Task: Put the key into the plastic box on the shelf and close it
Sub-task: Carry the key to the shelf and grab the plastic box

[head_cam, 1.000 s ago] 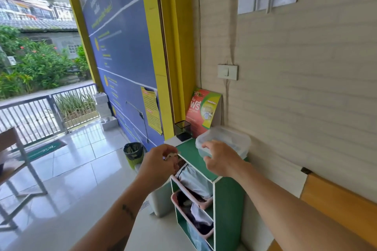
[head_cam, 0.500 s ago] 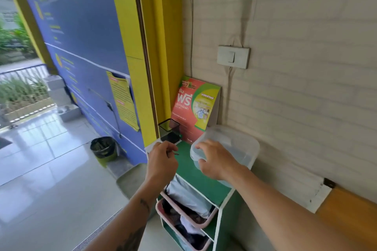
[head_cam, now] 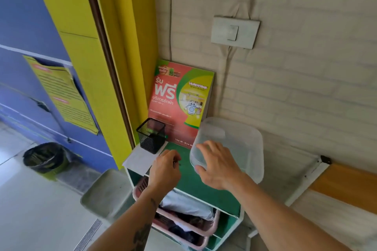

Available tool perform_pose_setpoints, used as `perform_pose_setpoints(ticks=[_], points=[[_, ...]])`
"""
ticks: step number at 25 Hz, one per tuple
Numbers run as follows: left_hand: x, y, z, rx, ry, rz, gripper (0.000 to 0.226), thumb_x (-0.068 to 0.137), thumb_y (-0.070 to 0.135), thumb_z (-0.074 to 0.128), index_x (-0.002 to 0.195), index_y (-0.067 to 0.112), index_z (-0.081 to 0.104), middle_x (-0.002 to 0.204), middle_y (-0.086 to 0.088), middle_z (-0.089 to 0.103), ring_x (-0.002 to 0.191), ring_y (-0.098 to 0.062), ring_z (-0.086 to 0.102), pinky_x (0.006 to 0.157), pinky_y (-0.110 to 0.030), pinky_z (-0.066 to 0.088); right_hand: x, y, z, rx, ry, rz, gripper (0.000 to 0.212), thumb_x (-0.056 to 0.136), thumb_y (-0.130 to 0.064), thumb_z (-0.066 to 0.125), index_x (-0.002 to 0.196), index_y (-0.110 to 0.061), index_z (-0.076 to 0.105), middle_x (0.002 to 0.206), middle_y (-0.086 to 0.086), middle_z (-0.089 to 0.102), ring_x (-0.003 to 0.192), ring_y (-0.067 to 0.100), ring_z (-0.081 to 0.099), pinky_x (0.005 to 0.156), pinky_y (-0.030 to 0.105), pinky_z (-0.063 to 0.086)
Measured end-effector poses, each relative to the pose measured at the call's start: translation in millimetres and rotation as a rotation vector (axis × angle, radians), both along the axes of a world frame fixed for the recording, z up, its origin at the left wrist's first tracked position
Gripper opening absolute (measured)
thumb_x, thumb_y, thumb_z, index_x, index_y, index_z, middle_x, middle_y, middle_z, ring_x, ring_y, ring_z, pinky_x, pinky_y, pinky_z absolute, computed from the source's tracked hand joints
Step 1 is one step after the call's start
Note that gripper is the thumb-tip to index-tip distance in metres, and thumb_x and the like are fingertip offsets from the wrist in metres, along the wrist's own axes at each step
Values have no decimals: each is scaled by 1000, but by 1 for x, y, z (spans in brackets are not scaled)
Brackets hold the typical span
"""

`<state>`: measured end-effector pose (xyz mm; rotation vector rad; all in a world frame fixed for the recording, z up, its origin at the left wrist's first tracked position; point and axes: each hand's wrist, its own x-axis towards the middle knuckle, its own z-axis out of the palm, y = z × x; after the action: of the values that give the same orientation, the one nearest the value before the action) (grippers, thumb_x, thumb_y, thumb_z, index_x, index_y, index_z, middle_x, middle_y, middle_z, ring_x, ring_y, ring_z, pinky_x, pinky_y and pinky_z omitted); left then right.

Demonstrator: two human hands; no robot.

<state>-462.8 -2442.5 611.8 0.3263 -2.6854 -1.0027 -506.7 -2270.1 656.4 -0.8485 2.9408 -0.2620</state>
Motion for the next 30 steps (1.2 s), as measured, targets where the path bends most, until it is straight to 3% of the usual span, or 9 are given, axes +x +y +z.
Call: perform_pose_setpoints(ticks=[11,18,26,30], points=[[-23,-12,-49,-169,-28,-203,26,79,2,57,102,13,61,103,-5,56,78,-30,60,63,-41,50,4,-2,-13,-8,69,-56,70,74,-47,59,137,-29,35,139,1,39,124,25,39,105,39,34],[-9,-29,-54,-222,-41,-172,25,84,22,62,108,25,57,109,6,54,98,-19,53,87,-34,45,2,-2,-15,4,72,-50,70,75,-48,57,138,-29,32,140,1,37,127,26,37,109,40,32],[-15,-8,-34,-21,96,-119,28,86,17,61,113,16,66,107,-2,67,100,-26,57,88,-40,49,2,-2,-12,49,80,-7,68,82,-43,57,142,-24,31,141,2,37,129,26,37,112,38,31],[-18,4,-32,71,31,-148,34,89,22,58,123,17,63,113,-2,67,107,-27,55,93,-41,47,4,0,-7,127,147,-65,79,80,-53,54,145,-17,29,142,8,37,131,29,37,111,44,30]])
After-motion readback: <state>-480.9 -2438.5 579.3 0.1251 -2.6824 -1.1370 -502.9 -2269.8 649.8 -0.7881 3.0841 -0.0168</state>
